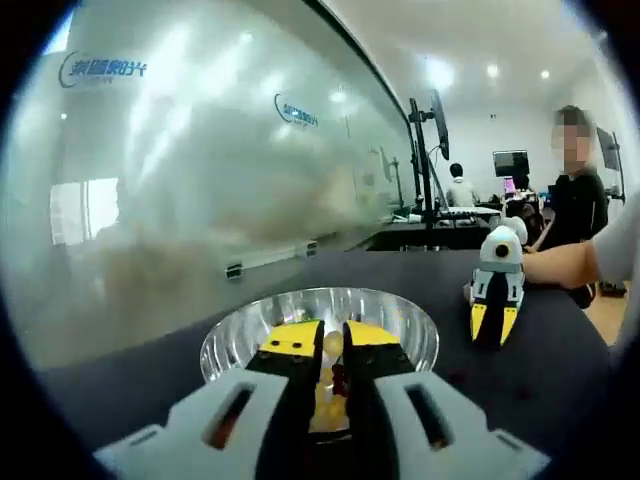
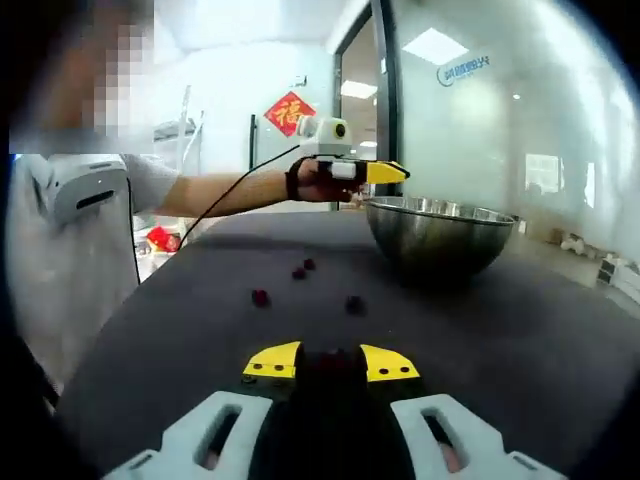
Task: Pick candy and put bowl
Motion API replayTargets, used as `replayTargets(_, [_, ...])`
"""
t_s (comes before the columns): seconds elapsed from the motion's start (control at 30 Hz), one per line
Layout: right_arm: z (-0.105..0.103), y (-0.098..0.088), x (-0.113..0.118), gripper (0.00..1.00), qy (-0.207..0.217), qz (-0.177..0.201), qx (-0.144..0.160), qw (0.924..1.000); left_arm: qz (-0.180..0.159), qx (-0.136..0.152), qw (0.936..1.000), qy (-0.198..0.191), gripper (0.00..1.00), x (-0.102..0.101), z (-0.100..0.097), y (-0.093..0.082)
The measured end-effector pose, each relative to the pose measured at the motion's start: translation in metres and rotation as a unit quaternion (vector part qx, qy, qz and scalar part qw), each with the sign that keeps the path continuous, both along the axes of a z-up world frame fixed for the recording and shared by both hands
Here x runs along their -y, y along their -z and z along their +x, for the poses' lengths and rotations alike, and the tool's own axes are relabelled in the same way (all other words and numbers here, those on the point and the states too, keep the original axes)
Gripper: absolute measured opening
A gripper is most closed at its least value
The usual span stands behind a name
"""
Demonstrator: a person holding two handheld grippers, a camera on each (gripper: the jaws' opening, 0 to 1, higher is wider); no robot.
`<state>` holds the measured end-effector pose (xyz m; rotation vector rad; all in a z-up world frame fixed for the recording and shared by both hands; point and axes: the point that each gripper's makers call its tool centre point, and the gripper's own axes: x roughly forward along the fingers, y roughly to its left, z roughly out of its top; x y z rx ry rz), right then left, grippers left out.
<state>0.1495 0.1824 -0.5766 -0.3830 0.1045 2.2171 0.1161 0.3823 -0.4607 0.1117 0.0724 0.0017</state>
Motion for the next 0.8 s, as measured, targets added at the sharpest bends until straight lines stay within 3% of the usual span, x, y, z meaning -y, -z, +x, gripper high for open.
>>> replayTargets(0.17, [0.0,0.002,0.0,0.16,0.001,-0.001,0.007,1.0,0.004,-0.017,0.9998,0.006,0.06,0.007,0.004,0.011])
replayTargets(0.33, [0.0,0.005,-0.002,0.14,0.005,-0.004,0.014,0.9999,0.003,-0.01,0.9999,0.003,0.22,0.005,0.003,0.008])
replayTargets(0.5, [0.002,0.007,-0.002,0.14,0.006,-0.007,0.014,0.9999,0.013,-0.028,0.9995,0.007,0.22,0.006,0.003,0.016])
replayTargets(0.8, [0.001,0.008,-0.003,0.14,0.007,-0.014,0.011,0.9998,0.0,-0.009,0.9992,0.039,0.22,0.022,-0.012,0.003])
